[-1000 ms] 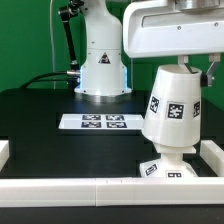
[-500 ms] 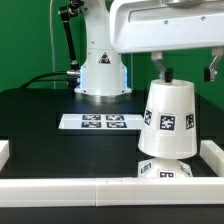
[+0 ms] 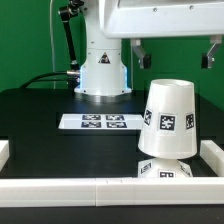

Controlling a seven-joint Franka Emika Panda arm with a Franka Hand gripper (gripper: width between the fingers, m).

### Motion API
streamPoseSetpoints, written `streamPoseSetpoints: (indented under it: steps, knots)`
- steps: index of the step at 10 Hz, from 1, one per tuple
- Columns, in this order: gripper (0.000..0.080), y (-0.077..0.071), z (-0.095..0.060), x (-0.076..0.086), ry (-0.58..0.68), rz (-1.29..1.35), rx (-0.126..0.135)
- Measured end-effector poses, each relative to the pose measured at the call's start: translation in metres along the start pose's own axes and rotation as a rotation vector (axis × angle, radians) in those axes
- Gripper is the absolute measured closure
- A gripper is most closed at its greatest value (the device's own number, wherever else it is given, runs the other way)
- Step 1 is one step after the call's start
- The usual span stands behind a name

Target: Assemble lamp

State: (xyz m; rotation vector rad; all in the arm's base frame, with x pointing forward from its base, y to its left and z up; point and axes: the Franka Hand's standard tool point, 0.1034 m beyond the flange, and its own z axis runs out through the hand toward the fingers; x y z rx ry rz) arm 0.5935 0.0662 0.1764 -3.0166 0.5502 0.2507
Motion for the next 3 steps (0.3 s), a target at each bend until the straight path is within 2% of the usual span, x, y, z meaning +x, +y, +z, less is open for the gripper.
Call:
streamPoseSetpoints:
  steps: [2,3]
  knots:
    - [0.0101,-0.0079,0.0107,-0.0176,-0.007,-0.011,-0.022]
    - [0.0101,-0.0062,0.0102,-0.0156,-0.006,-0.010,-0.021]
